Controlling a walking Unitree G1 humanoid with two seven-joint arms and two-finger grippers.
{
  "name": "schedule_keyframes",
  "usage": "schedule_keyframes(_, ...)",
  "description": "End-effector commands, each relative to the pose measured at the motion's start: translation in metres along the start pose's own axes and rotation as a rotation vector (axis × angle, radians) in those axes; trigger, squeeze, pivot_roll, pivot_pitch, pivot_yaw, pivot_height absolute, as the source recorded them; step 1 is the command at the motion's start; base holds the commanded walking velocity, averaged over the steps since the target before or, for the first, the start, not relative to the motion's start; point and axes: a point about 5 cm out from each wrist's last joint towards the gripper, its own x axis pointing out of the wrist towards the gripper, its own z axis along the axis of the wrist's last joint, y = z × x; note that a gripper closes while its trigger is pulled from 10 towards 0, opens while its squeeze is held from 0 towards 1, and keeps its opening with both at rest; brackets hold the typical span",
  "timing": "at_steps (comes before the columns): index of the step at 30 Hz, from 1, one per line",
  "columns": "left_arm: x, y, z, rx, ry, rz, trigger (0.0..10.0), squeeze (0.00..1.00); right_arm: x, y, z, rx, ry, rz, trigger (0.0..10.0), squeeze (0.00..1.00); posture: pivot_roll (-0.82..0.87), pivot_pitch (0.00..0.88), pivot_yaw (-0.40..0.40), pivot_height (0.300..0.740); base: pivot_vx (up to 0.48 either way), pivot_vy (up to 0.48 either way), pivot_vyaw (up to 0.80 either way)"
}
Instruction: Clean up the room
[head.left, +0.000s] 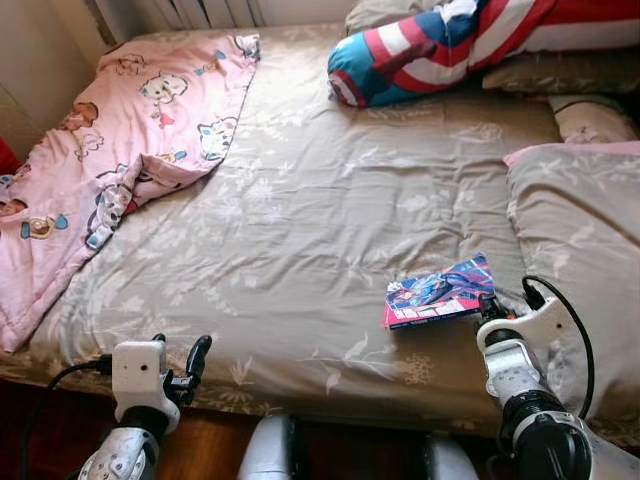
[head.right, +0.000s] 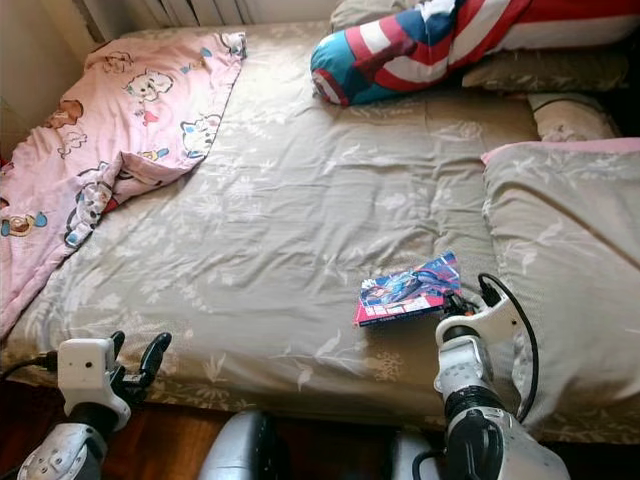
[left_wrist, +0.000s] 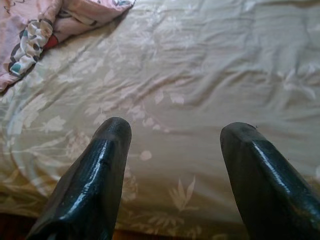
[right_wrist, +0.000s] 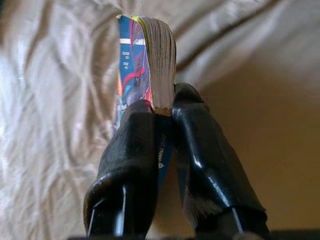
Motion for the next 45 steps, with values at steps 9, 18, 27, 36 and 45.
schedule_keyframes(9, -0.015, 0.004, -0.002, 0.008, 0.058, 0.004, 10.0, 0.00, -0.008, -0.026, -0.011, -0.001, 0.028, -0.115, 10.0, 0.00, 0.21, 0.326, 0.143, 0.658, 0.000, 0.000, 0.00)
schedule_keyframes(18, -0.019, 0.006, -0.002, 0.011, 0.074, 0.003, 10.0, 0.00, -0.011, -0.034, -0.017, -0.049, 0.074, -0.162, 10.0, 0.00, 0.21, 0.338, 0.146, 0.658, 0.000, 0.000, 0.00)
schedule_keyframes(27, -0.022, 0.004, -0.003, 0.007, 0.092, -0.001, 10.0, 0.00, -0.014, -0.042, -0.018, -0.072, 0.085, -0.189, 10.0, 0.00, 0.21, 0.350, 0.148, 0.658, 0.000, 0.000, 0.00)
schedule_keyframes(36, -0.022, 0.002, -0.003, 0.006, 0.095, -0.003, 10.0, 0.00, -0.014, -0.044, -0.014, -0.072, 0.072, -0.198, 10.0, 0.13, 0.21, 0.352, 0.149, 0.658, 0.000, 0.000, 0.00)
schedule_keyframes(45, -0.020, 0.003, -0.004, 0.006, 0.092, -0.004, 10.0, 0.00, -0.015, -0.047, -0.012, -0.068, 0.063, -0.209, 10.0, 0.00, 0.21, 0.349, 0.152, 0.658, 0.000, 0.000, 0.00)
